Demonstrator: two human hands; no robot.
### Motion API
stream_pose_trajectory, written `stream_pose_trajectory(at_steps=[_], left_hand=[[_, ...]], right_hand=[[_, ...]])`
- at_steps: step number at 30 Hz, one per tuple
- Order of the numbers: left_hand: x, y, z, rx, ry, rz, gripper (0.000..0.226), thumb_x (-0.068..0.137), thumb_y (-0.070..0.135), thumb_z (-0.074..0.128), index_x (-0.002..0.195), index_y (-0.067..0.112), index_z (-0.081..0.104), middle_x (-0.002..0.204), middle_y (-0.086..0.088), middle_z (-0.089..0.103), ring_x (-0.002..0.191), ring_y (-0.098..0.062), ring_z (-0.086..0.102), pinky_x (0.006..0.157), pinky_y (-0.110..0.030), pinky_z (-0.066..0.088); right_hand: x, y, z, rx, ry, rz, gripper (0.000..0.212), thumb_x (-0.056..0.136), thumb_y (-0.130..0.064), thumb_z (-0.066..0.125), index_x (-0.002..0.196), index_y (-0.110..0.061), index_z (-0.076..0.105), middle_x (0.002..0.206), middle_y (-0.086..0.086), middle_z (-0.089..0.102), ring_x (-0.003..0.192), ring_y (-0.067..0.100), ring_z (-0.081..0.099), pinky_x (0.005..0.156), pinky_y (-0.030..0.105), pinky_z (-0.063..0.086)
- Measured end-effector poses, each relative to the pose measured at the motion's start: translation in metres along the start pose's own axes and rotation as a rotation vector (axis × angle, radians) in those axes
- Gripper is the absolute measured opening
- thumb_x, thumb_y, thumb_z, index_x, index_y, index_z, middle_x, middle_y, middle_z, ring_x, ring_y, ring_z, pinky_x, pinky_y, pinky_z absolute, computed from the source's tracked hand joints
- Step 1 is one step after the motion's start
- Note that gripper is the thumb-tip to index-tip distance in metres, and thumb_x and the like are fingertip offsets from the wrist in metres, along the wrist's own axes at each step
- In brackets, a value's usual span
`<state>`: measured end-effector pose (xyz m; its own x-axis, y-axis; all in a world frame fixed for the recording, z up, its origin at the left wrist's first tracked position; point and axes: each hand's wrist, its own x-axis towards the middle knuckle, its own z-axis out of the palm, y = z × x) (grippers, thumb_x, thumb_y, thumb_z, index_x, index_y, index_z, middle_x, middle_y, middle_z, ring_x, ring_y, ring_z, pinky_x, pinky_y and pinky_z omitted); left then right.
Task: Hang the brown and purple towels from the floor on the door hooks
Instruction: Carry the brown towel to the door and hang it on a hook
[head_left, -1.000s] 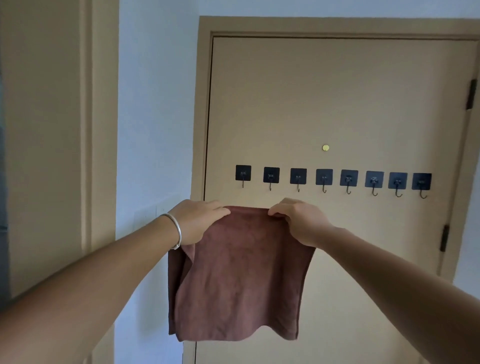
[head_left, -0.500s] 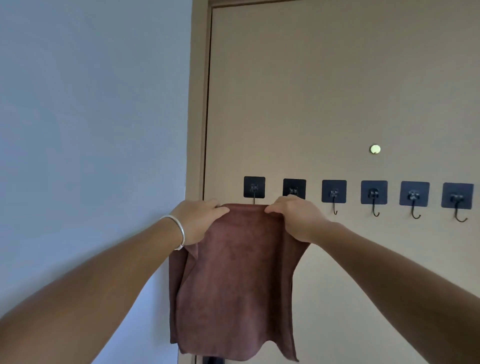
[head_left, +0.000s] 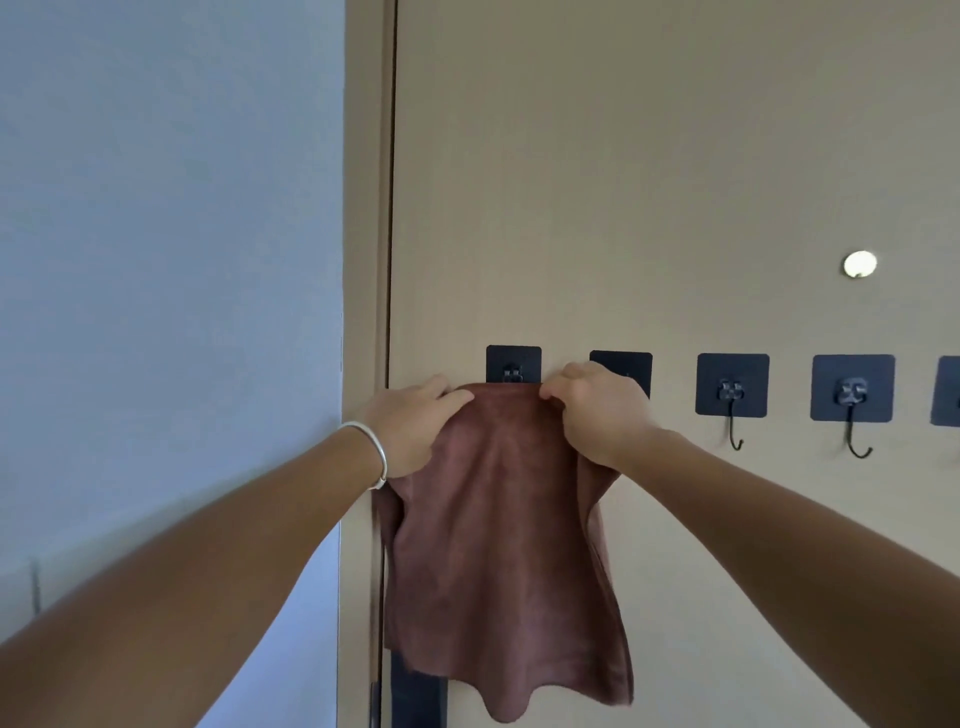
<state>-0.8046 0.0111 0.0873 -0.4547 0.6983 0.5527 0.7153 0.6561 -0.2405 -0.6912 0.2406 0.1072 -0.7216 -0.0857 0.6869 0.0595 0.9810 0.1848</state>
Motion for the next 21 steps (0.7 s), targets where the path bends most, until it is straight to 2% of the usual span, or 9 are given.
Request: stream_pose_trajectory(at_steps=[6, 10, 14, 17, 21], left_hand=[[-0.007, -0.002, 0.019, -0.126, 0.069, 0.01, 0.074, 0.075, 0.004, 0.044, 0.142, 0.035, 0.031, 0.125, 0.012, 0.041, 0.097, -0.018, 0.055, 0.067, -0.025, 0.035], [-0.015, 0.002, 0.029, -0.178, 0.072, 0.029, 0.073, 0.076, 0.003, 0.042, 0.141, 0.035, 0.034, 0.124, 0.01, 0.043, 0.1, -0.019, 0.053, 0.072, -0.028, 0.042], [-0.025, 0.01, 0.044, -0.217, 0.044, 0.032, 0.071, 0.078, 0.005, 0.043, 0.143, 0.033, 0.033, 0.12, 0.005, 0.045, 0.099, -0.022, 0.052, 0.074, -0.03, 0.044], [-0.03, 0.024, 0.054, -0.258, 0.04, 0.024, 0.067, 0.08, 0.007, 0.044, 0.143, 0.028, 0.034, 0.118, 0.004, 0.046, 0.097, -0.022, 0.052, 0.077, -0.033, 0.046], [-0.035, 0.053, 0.064, -0.405, 0.064, -0.008, 0.056, 0.079, 0.005, 0.046, 0.131, 0.026, 0.043, 0.102, 0.009, 0.042, 0.089, -0.019, 0.052, 0.071, -0.026, 0.04]], right_hand=[[-0.01, -0.004, 0.012, -0.085, 0.073, -0.03, 0.038, 0.087, -0.005, 0.045, 0.118, -0.022, 0.061, 0.113, 0.001, 0.059, 0.108, 0.024, 0.052, 0.067, 0.031, 0.041], [-0.018, -0.013, 0.019, -0.172, 0.063, -0.059, 0.033, 0.083, -0.004, 0.05, 0.111, -0.015, 0.063, 0.104, 0.005, 0.062, 0.097, 0.027, 0.056, 0.06, 0.031, 0.039], [-0.033, -0.024, 0.029, -0.204, 0.143, -0.085, 0.021, 0.066, 0.0, 0.073, 0.084, -0.009, 0.071, 0.08, 0.009, 0.067, 0.069, 0.03, 0.061, 0.055, 0.035, 0.048], [-0.045, -0.033, 0.043, -0.25, 0.166, -0.102, 0.015, 0.068, -0.004, 0.074, 0.081, -0.009, 0.069, 0.077, 0.009, 0.065, 0.064, 0.029, 0.059, 0.055, 0.034, 0.048], [-0.061, -0.051, 0.061, -0.241, 0.199, -0.053, 0.018, 0.067, -0.006, 0.076, 0.083, -0.008, 0.069, 0.071, 0.008, 0.061, 0.061, 0.027, 0.058, 0.053, 0.033, 0.045]])
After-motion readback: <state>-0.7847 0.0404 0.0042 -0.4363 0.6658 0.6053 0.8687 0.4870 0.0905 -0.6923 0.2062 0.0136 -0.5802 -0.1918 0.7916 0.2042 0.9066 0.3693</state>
